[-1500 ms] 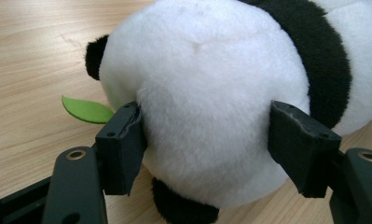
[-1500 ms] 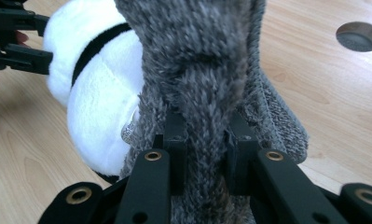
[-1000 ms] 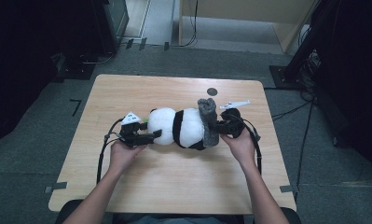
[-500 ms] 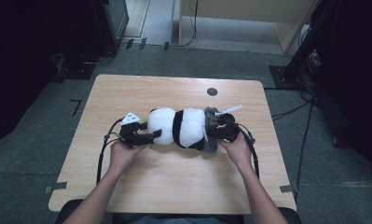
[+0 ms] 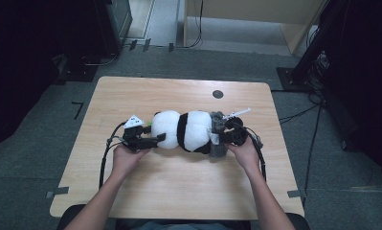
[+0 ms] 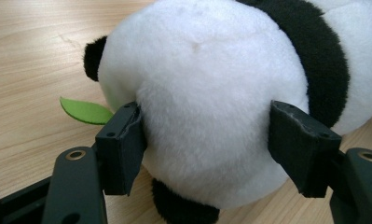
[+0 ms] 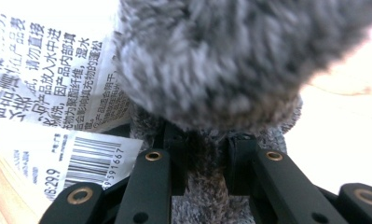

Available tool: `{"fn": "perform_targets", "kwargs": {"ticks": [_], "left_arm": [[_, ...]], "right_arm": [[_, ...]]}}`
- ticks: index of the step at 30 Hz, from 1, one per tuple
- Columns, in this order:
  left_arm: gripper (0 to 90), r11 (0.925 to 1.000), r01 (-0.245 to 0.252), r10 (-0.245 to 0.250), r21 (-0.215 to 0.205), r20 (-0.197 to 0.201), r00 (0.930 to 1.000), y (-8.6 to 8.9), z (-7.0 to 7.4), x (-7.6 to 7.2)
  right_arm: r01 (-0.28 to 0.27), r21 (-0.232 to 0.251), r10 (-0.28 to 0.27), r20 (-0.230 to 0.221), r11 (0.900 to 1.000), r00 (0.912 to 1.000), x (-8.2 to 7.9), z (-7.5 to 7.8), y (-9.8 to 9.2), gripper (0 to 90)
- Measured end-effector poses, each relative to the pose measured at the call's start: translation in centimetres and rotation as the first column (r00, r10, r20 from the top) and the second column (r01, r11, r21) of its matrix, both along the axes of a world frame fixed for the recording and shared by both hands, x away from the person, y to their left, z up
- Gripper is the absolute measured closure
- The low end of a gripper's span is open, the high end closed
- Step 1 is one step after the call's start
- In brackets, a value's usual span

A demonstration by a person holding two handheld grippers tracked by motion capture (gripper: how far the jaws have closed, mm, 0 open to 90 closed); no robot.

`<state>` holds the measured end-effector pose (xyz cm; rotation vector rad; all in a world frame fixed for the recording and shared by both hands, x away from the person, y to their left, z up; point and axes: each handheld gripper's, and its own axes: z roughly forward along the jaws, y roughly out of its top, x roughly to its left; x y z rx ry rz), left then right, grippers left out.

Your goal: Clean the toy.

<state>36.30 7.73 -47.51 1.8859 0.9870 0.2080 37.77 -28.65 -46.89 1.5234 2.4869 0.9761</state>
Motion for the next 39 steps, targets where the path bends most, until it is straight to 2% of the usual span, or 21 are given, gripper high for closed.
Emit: {"fn": "perform_targets", "kwargs": {"ticks": [6, 10, 14, 20, 24, 29, 32, 39], "left_arm": [[30.6, 1.0, 0.0, 0.0, 0.003, 0.0, 1.0, 0.0, 0.0, 0.0], [30.6, 1.0, -0.001, 0.001, 0.003, 0.002, 1.0, -0.1, 0.0, 0.0], [30.5, 1.0, -0.001, 0.001, 0.006, 0.003, 1.0, -0.1, 0.0, -0.1], [30.5, 1.0, -0.002, 0.002, 0.008, 0.003, 1.0, -0.1, 0.0, -0.1], [30.5, 1.0, -0.003, 0.003, 0.009, 0.002, 1.0, -0.2, 0.0, -0.1], [30.6, 1.0, -0.003, 0.003, 0.009, 0.0, 1.0, -0.2, 0.0, -0.1], [30.6, 1.0, -0.001, 0.001, 0.006, -0.003, 1.0, -0.1, 0.0, -0.1], [30.5, 1.0, -0.004, 0.004, 0.001, 0.0, 1.0, -0.2, 0.0, -0.1]], "right_arm": [[0.033, 0.021, -0.033, 0.036, 0.999, 0.9988, 0.0, 1.3, -1.2, 75.9], [0.054, 0.058, -0.058, 0.072, 0.997, 0.9957, -0.2, 2.9, -1.9, 76.1], [0.037, 0.08, -0.046, 0.111, 0.996, 0.9928, -0.6, 4.5, -1.6, 76.2], [0.009, 0.056, -0.018, 0.169, 0.998, 0.9854, -1.3, 6.7, -0.8, 76.1], [-0.013, 0.064, 0.0, 0.199, 0.998, 0.9799, -1.5, 7.8, -0.2, 76.0], [-0.035, 0.077, 0.018, 0.208, 0.996, 0.9781, -1.3, 8.0, 0.6, 75.8], [-0.04, 0.074, 0.026, 0.191, 0.996, 0.9813, -0.9, 7.3, 1.1, 75.5], [-0.02, 0.114, 0.001, 0.165, 0.993, 0.9863, -0.6, 6.1, 0.7, 74.5]]}}
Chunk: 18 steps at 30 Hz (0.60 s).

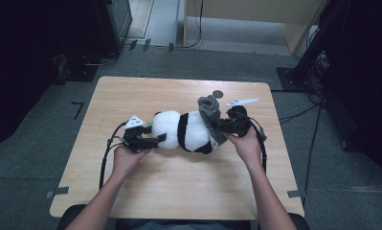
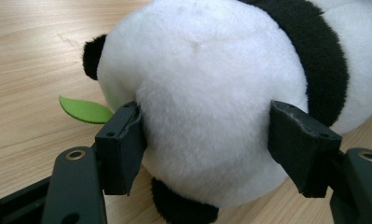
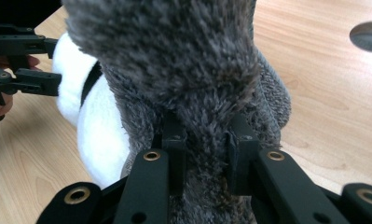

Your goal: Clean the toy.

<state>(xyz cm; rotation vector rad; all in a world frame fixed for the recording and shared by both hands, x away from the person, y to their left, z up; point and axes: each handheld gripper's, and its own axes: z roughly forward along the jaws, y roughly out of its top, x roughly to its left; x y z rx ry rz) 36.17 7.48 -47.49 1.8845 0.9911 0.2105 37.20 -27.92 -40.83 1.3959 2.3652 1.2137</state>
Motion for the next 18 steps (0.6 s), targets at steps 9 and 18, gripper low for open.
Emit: {"fn": "perform_targets", "kwargs": {"ticks": [9, 18], "left_arm": [[30.4, 1.0, 0.001, -0.001, -0.003, 0.003, 1.0, 0.0, 0.0, 0.0], [30.4, 1.0, 0.002, -0.002, -0.004, 0.002, 1.0, 0.0, 0.0, 0.0]], "right_arm": [[0.027, -0.009, -0.028, -0.039, 1.0, 0.9989, 0.3, -1.6, -0.7, 75.1], [0.045, -0.033, -0.047, -0.088, 0.998, 0.995, 0.6, -3.7, -1.0, 75.2]]}}
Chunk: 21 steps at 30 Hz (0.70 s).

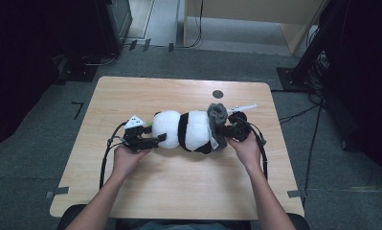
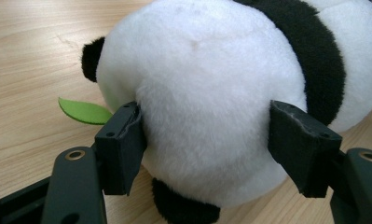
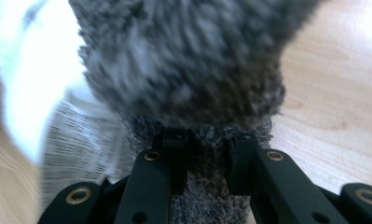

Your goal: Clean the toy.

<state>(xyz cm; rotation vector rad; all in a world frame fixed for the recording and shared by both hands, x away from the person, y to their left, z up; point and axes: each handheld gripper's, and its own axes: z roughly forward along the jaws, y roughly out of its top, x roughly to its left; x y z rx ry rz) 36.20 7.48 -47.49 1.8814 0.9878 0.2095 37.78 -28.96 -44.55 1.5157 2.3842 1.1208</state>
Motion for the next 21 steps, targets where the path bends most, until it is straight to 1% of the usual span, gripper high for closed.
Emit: {"fn": "perform_targets", "kwargs": {"ticks": [1, 5, 8, 10, 13, 15, 18, 20, 21], "left_arm": [[30.4, 1.0, 0.001, -0.001, 0.001, 0.0, 1.0, 0.0, 0.0, 0.0], [30.4, 1.0, 0.002, -0.002, 0.001, 0.001, 1.0, 0.0, 0.0, 0.0], [30.5, 1.0, 0.004, -0.004, -0.001, 0.002, 1.0, 0.1, -0.1, 0.0], [30.4, 1.0, 0.006, -0.006, 0.0, 0.001, 1.0, 0.1, -0.1, 0.0], [30.5, 1.0, 0.005, -0.005, 0.003, 0.002, 1.0, 0.1, 0.0, 0.0], [30.6, 1.0, 0.007, -0.007, 0.007, -0.001, 1.0, 0.1, 0.0, 0.0], [31.3, 0.9996, 0.01, -0.009, 0.026, -0.019, 0.9998, 0.0, 0.4, 0.1], [31.9, 0.9995, 0.011, -0.01, 0.029, -0.019, 0.9998, 0.0, 0.4, 0.1], [32.1, 0.9995, 0.011, -0.011, 0.029, -0.019, 0.9998, 0.0, 0.4, 0.1]], "right_arm": [[0.001, -0.007, -0.002, -0.009, 1.0, 1.0, 0.1, -0.3, 0.0, 75.4], [-0.003, -0.029, 0.001, -0.07, 1.0, 0.9976, 0.4, -1.6, 0.2, 76.0], [-0.01, -0.043, 0.006, -0.093, 0.999, 0.9957, 0.6, -2.2, 0.4, 75.9], [-0.011, -0.041, 0.007, -0.099, 0.999, 0.9951, 0.6, -2.1, 0.2, 76.0], [-0.007, -0.058, 0.002, -0.084, 0.998, 0.9964, 0.5, -1.5, -0.3, 76.0], [0.008, -0.048, -0.011, -0.072, 0.999, 0.9974, 0.4, -1.2, -0.8, 76.1], [0.024, -0.037, -0.026, -0.054, 0.999, 0.9982, 0.3, -0.5, -1.6, 76.1], [0.036, -0.035, -0.037, -0.029, 0.999, 0.9989, 0.0, 0.3, -1.9, 76.1], [0.039, -0.032, -0.04, -0.024, 0.999, 0.9989, -0.1, 0.6, -2.0, 76.2]]}}
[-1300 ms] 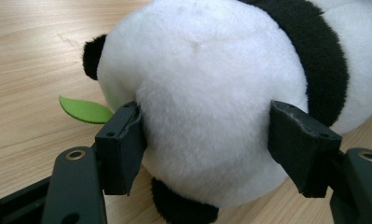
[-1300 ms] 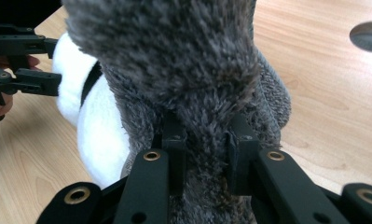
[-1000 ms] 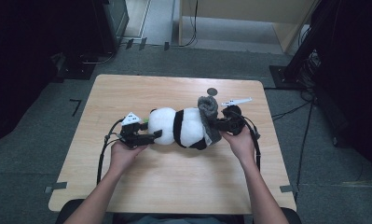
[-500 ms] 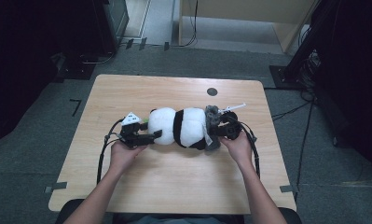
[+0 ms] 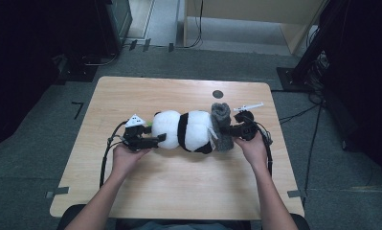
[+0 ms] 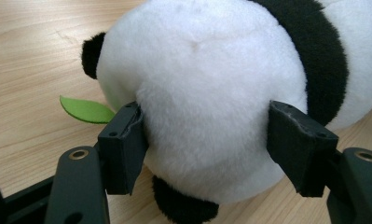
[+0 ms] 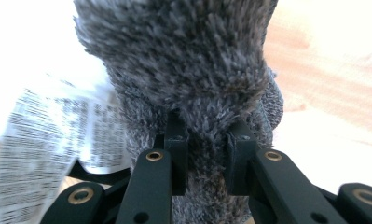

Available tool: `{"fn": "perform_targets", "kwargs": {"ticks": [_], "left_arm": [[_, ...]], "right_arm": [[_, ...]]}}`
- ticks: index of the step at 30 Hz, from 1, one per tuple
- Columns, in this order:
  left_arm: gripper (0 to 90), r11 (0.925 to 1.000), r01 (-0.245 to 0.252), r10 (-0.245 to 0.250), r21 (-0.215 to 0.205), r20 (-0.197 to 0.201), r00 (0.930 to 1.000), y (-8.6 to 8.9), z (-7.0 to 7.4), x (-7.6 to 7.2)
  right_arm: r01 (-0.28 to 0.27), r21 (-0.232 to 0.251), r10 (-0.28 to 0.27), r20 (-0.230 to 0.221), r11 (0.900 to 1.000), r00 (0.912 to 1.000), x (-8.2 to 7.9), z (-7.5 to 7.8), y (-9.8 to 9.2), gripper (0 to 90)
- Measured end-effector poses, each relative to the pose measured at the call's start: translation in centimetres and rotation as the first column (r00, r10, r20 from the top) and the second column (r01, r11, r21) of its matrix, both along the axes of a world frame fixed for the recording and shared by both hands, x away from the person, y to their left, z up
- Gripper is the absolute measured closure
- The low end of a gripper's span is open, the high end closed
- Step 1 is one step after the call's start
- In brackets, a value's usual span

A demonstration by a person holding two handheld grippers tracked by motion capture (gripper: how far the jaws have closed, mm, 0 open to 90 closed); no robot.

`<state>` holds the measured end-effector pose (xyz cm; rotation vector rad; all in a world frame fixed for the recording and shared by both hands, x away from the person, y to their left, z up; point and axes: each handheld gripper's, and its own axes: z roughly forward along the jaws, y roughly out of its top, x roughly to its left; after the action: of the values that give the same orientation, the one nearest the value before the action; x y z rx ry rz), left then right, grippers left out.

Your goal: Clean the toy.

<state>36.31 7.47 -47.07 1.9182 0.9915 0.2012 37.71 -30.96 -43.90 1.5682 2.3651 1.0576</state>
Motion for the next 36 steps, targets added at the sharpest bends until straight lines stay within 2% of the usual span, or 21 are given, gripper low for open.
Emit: {"fn": "perform_targets", "kwargs": {"ticks": [5, 9, 13, 16, 18, 20, 24, 29, 33, 36], "left_arm": [[33.1, 1.0, 0.0, 0.0, 0.0, 0.003, 1.0, 0.0, 0.0, 0.0], [36.2, 1.0, 0.0, 0.0, -0.007, -0.002, 1.0, 0.0, 0.2, -0.1], [39.8, 0.9999, 0.008, -0.008, -0.011, -0.018, 0.9998, -0.2, 0.4, -0.1], [42.3, 0.9998, 0.016, -0.016, -0.008, -0.022, 0.9996, -0.3, 0.5, -0.2], [42.6, 0.9999, 0.016, -0.016, -0.005, -0.024, 0.9996, -0.3, 0.6, -0.2], [42.6, 0.9999, 0.016, -0.016, -0.003, -0.024, 0.9996, -0.3, 0.6, -0.3], [42.8, 0.9999, 0.014, -0.014, 0.004, -0.023, 0.9996, -0.4, 0.7, -0.3], [42.7, 0.9999, 0.012, -0.011, 0.007, -0.019, 0.9998, -0.4, 0.6, -0.3], [42.6, 1.0, 0.006, -0.006, 0.005, -0.019, 0.9998, -0.5, 0.6, -0.4], [42.6, 1.0, 0.007, -0.007, 0.007, -0.018, 0.9998, -0.5, 0.6, -0.4]], "right_arm": [[-0.005, 0.022, 0.004, 0.066, 1.0, 0.9978, -0.8, 2.6, -0.3, 76.4], [-0.04, 0.039, 0.035, 0.114, 0.998, 0.9928, -1.9, 5.1, 0.4, 76.5], [-0.105, 0.038, 0.097, 0.161, 0.994, 0.9822, -3.0, 7.0, 2.1, 76.4], [-0.161, 0.032, 0.153, 0.176, 0.986, 0.9725, -3.7, 7.9, 3.9, 76.4], [-0.206, 0.038, 0.196, 0.177, 0.978, 0.9645, -4.1, 8.1, 5.2, 76.4], [-0.247, 0.056, 0.234, 0.175, 0.967, 0.9563, -4.3, 8.1, 6.2, 76.4], [-0.304, 0.037, 0.294, 0.161, 0.952, 0.9421, -4.6, 7.6, 8.8, 76.3], [-0.372, 0.004, 0.368, 0.123, 0.928, 0.9214, -4.3, 5.9, 12.4, 76.4], [-0.396, -0.013, 0.395, 0.089, 0.918, 0.9142, -3.4, 4.2, 15.1, 76.4], [-0.394, -0.006, 0.393, 0.083, 0.919, 0.9159, -2.6, 3.2, 16.3, 76.3]]}}
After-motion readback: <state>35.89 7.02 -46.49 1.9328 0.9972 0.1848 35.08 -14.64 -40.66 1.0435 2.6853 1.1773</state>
